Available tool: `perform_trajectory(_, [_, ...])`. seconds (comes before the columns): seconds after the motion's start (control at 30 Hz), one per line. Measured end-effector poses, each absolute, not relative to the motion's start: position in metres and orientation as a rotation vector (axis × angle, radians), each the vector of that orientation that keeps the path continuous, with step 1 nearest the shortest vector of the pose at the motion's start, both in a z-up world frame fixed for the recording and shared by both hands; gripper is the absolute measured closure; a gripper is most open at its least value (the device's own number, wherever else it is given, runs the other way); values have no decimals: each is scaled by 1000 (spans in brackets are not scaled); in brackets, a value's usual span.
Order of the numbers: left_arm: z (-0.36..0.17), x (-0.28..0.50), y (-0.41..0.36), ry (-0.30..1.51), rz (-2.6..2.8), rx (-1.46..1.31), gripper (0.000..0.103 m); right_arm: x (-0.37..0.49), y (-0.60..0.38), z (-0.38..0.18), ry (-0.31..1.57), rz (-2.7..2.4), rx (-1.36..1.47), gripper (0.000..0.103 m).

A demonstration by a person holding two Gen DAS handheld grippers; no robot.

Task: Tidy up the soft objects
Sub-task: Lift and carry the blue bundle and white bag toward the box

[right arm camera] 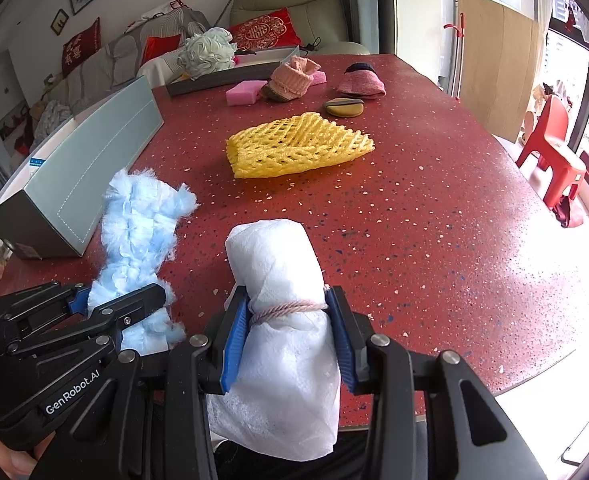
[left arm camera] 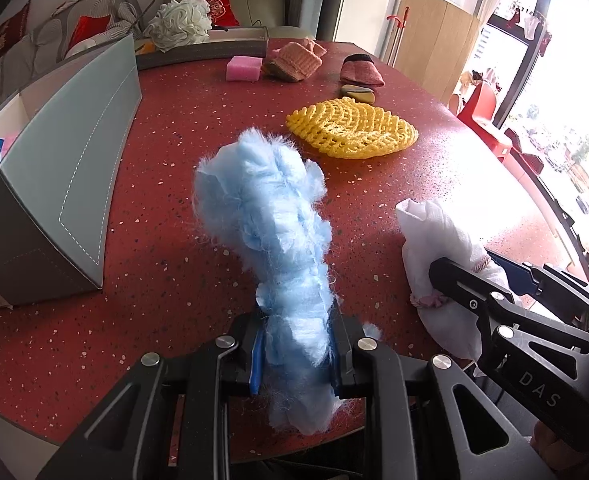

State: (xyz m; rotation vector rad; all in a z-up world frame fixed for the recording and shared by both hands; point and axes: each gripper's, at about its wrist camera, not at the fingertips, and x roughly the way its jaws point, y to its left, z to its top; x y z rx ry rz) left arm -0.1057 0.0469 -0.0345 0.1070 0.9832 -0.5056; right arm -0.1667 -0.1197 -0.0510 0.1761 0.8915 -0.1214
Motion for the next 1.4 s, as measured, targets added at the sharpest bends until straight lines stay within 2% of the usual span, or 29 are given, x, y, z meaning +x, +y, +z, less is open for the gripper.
perform_trajectory(1.1, [-36, -107, 44, 983, -491, 107, 78, -172, -120, -50, 878, -119, 179, 61])
perform_trajectory(1.4, [-30, -111, 44, 957, -466, 130, 78, -180, -128, -34, 824, -123, 220, 62])
